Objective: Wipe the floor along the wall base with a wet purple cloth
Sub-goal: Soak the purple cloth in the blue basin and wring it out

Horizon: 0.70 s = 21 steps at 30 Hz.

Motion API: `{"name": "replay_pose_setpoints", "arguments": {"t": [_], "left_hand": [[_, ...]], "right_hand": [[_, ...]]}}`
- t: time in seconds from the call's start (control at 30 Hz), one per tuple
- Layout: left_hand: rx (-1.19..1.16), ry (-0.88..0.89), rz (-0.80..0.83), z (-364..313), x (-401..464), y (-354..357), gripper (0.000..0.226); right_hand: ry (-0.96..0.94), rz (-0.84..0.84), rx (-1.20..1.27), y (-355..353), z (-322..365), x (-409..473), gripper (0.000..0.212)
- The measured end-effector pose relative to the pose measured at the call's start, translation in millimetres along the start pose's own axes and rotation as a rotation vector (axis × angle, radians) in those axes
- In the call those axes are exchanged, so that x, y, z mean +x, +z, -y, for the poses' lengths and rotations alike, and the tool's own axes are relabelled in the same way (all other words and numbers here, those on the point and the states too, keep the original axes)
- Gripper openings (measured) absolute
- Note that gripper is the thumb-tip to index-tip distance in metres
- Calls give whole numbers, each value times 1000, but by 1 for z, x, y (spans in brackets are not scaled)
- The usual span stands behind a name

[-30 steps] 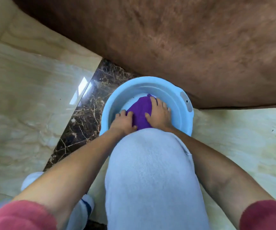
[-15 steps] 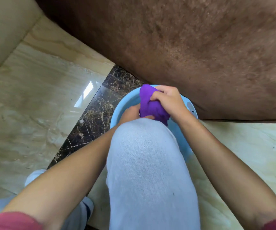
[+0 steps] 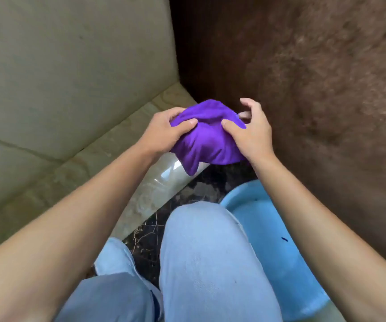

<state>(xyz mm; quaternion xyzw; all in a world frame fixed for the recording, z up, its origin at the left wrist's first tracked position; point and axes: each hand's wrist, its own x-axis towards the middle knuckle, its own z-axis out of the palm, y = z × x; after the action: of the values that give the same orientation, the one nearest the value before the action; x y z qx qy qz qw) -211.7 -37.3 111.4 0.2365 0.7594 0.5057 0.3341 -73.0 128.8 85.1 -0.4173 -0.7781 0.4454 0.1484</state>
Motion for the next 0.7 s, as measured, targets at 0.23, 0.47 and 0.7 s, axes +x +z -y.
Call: {"name": "replay_pose_setpoints", "arguments": {"t": [0.23, 0.47, 0.7], "left_hand": [[34, -14, -139, 24, 16, -53, 22], [-67, -62, -184, 43, 42, -84, 24], [187, -174, -367, 84, 71, -107, 41]], "right_hand": [[139, 510, 268, 92, 23, -1, 71], [319, 521, 782, 158, 49, 17, 51], [-149, 184, -179, 163, 79, 63, 44]]}}
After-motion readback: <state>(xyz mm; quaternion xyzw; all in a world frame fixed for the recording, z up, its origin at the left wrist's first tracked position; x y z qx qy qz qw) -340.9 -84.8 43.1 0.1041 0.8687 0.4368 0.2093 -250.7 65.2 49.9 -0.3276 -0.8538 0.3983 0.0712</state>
